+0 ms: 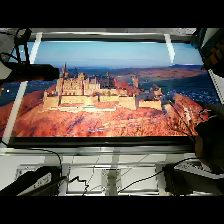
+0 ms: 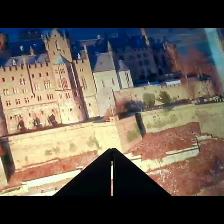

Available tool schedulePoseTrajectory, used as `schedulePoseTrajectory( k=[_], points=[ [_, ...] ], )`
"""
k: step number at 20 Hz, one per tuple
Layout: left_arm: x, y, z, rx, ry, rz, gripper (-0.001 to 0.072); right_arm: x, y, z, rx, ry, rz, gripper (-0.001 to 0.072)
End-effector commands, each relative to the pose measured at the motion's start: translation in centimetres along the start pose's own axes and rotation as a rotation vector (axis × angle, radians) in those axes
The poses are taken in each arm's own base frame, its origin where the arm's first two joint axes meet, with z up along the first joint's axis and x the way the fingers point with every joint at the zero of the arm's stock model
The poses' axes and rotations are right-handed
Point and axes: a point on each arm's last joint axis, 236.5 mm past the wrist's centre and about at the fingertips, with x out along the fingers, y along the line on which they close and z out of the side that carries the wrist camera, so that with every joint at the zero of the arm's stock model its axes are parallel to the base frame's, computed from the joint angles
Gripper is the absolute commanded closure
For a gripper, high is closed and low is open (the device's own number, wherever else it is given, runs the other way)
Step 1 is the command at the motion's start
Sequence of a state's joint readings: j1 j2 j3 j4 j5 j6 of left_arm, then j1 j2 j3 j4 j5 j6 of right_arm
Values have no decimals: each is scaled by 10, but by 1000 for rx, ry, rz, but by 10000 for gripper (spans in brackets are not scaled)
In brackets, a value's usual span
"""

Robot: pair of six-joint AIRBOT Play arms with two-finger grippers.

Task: Fold the clothes and pants, and hang the long-sleeved shirts on hangers.

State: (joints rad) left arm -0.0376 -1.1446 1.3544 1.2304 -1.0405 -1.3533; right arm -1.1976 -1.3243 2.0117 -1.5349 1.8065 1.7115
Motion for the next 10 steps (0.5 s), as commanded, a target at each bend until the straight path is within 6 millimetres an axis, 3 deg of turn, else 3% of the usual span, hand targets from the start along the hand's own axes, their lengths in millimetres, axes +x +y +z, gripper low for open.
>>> schedulePoseTrajectory(
  k=[1, 3, 5, 6, 7, 8, 10],
  points=[
    [0, 2, 0, 3, 1, 7, 696, -13, -65, -9, 120, 3, -113, 703],
    [0, 5, -1, 12, 3, 20, 696, -20, -90, -14, 211, -6, -99, 703],
    [0, 9, 1, 20, -3, 36, 696, -24, -98, -13, 267, -22, -35, 697],
    [0, 10, 2, 21, -8, 39, 696, -25, -102, -13, 287, -27, -22, 576],
    [0, 10, 3, 22, -12, 40, 696, -26, -107, -12, 303, -36, -21, 321],
    [0, 10, 4, 21, -15, 40, 696, -27, -110, -11, 313, -45, -18, 112],
    [0, 10, 4, 21, -15, 40, 696, -27, -102, -7, 303, -57, 20, 104]
  ],
)
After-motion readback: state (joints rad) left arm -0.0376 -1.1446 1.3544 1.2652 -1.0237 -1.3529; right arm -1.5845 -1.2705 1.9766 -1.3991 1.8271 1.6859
